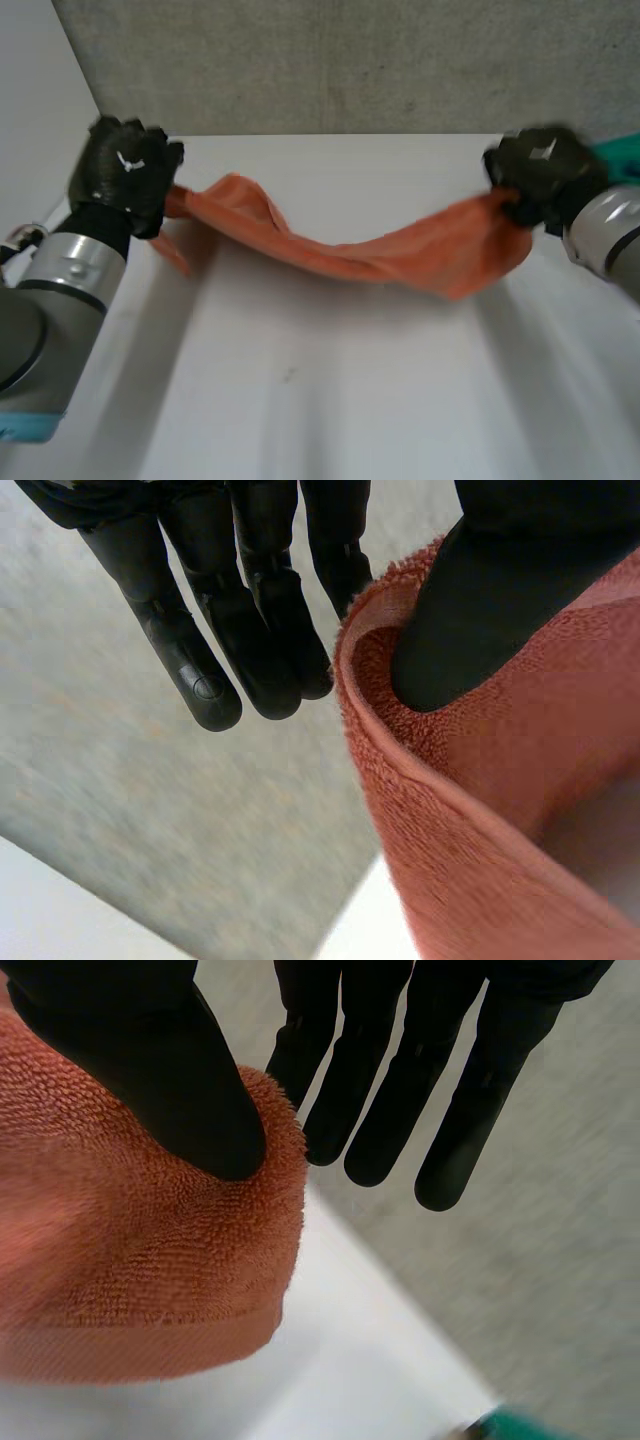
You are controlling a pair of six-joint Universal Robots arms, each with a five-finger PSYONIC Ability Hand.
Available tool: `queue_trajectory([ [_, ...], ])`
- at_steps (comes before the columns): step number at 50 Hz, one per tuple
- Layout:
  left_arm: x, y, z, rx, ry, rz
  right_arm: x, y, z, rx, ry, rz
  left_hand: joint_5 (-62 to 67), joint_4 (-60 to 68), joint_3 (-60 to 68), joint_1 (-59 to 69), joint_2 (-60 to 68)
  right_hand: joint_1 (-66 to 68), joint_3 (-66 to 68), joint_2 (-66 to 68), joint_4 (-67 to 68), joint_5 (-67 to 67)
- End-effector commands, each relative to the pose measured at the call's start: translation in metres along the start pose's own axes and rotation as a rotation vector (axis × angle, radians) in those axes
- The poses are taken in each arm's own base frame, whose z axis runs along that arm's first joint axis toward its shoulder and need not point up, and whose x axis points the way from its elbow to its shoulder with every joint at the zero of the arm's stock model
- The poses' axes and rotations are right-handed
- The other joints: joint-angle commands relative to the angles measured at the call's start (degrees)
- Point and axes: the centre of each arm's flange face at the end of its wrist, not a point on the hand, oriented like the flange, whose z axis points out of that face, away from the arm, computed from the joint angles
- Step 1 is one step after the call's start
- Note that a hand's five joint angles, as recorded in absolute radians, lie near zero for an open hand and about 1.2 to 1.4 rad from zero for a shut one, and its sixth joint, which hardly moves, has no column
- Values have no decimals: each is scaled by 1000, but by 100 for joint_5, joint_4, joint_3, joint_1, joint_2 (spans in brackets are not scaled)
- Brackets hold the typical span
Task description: Fold the laundry.
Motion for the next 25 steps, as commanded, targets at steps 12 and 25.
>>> queue_trajectory([
  [12,58,9,-39,-150,260,-113,26,74,127,-103,136,287,1339,1130,1194,1374,1153,-1545,-1950,-1881,-2003,-1736],
  [25,66,9,-36,-199,302,-120,48,46,111,-109,281,325,1339,1130,1194,1374,1153,-5409,-5814,-5745,-5867,-5600],
])
